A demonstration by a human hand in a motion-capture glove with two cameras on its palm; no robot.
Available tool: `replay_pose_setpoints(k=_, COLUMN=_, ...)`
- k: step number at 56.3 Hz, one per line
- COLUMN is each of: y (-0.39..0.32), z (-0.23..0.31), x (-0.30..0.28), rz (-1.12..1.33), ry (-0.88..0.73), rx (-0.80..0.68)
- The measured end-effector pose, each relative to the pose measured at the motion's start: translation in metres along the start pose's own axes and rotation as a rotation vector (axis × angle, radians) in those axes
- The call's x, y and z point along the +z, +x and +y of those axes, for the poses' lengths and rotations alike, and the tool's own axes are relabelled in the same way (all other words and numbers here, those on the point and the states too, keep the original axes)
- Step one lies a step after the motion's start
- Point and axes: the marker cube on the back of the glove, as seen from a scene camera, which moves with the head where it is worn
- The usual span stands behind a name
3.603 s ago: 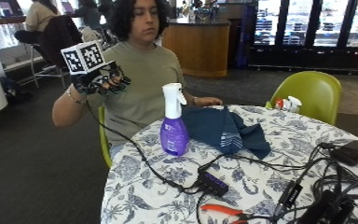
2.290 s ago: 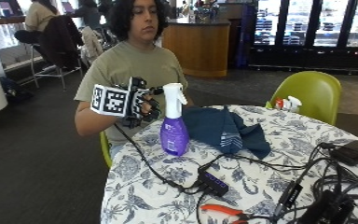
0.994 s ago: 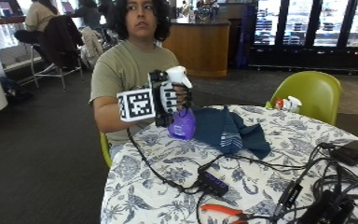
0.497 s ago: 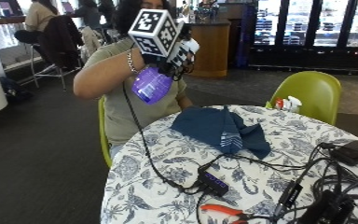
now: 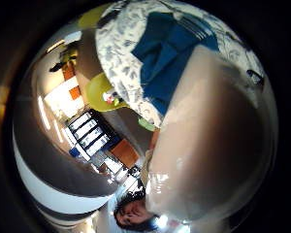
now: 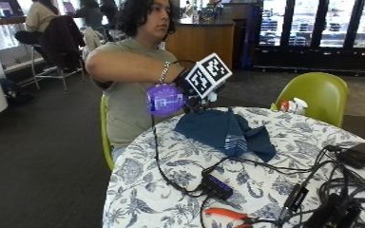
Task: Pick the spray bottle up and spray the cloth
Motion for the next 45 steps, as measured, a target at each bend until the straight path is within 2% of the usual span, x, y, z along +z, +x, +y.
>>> replay_pose_setpoints(k=11, y=0.009, z=-0.04, x=0.051, rz=0.125, ry=-0.196, rx=0.113)
replay_pose_setpoints(k=24, y=0.009, z=-0.055, x=0.059, rz=0.164, ry=-0.232, rx=0.146)
replay_pose_setpoints(k=35, y=-0.038, z=-0.037, x=0.006, rz=0.013, ry=-0.03, rx=-0.026)
replay_pose_setpoints(k=45, y=-0.106, z=-0.013, x=-0.06, rz=-0.201, ry=0.219, rx=-0.309)
